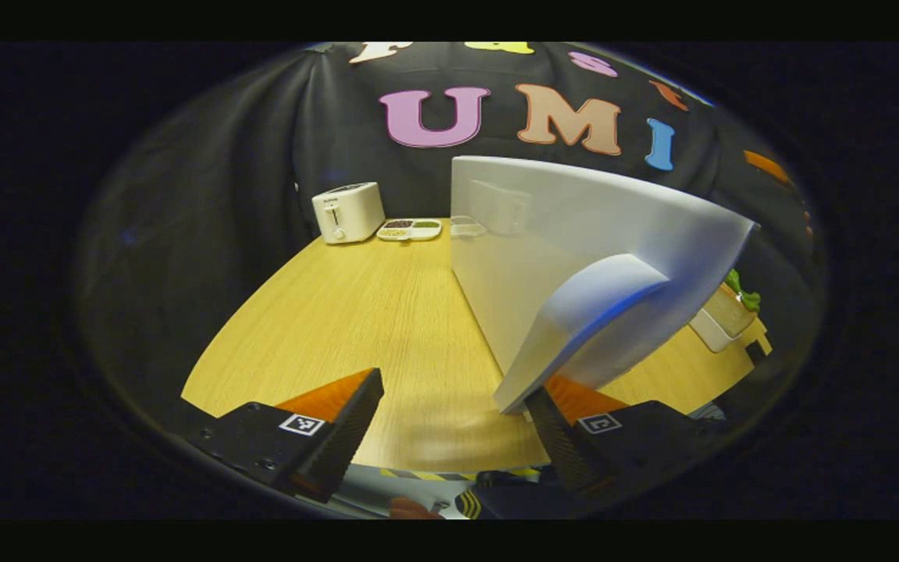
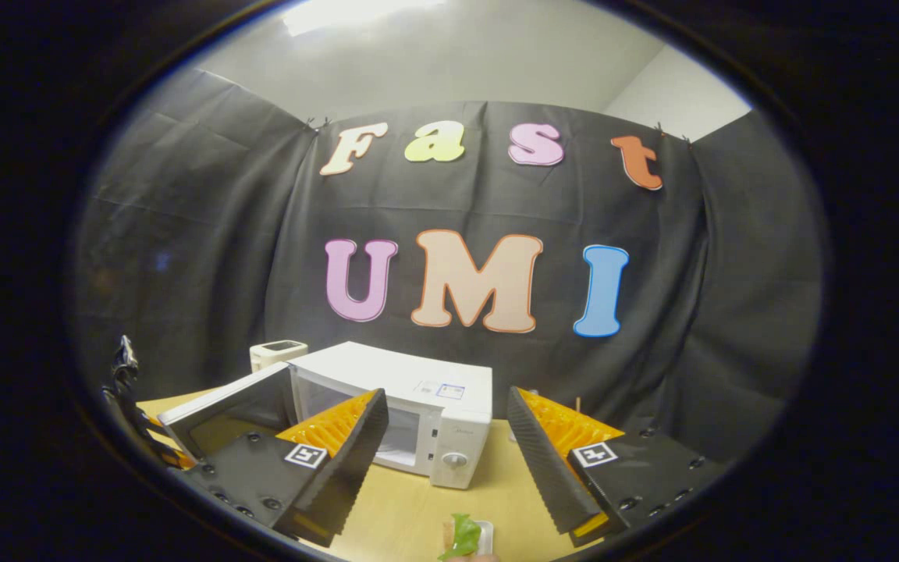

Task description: Open the microwave oven with the left hand, put the food in, and close the microwave oven.

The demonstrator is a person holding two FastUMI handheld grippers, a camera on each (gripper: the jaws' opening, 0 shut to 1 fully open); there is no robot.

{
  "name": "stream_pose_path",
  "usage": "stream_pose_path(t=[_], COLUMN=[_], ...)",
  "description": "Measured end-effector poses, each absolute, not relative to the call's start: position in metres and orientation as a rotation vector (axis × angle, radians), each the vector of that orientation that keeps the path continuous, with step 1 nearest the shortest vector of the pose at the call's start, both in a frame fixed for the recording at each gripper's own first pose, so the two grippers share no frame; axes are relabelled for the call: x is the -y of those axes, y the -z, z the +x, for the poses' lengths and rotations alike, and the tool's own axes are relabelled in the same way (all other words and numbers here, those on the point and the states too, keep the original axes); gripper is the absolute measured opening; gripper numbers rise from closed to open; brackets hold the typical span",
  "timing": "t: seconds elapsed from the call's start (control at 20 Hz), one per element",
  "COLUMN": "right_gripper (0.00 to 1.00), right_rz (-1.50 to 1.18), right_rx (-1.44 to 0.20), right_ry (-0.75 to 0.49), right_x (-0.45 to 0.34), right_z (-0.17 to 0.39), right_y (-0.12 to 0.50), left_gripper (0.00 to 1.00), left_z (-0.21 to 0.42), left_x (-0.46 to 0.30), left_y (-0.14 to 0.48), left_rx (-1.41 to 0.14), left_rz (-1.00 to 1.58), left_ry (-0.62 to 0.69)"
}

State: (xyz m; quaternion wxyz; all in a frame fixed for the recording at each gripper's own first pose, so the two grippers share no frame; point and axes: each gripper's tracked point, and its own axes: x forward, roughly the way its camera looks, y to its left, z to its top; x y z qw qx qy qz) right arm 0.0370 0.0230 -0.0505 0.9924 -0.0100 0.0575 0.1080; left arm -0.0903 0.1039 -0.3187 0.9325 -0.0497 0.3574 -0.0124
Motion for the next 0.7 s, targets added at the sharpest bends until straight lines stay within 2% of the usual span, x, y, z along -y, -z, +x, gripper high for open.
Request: stream_pose_path(t=[0.2,0.35,0.55,0.65,0.7], right_gripper=[0.97,0.96,0.97,0.97,0.98], right_rz=[-0.041,-0.035,-0.025,-0.028,-0.021], right_rx=[-0.127,-0.148,-0.212,-0.265,-0.299], right_ry=[-0.208,-0.192,-0.176,-0.168,-0.164], right_x=[-0.017,-0.009,0.001,0.007,0.007], right_z=[0.034,0.032,0.026,0.02,0.016], right_y=[0.057,0.07,0.108,0.136,0.151], left_gripper=[1.0,1.0,1.0,0.96,0.99], left_z=[-0.094,-0.095,-0.106,-0.112,-0.116], left_x=[-0.095,-0.093,-0.097,-0.098,-0.097], left_y=[0.315,0.295,0.27,0.256,0.251], left_rx=[-0.777,-0.733,-0.721,-0.702,-0.707], left_rz=[-0.078,-0.015,-0.016,-0.014,-0.009], left_ry=[0.048,0.075,0.064,0.052,0.051])
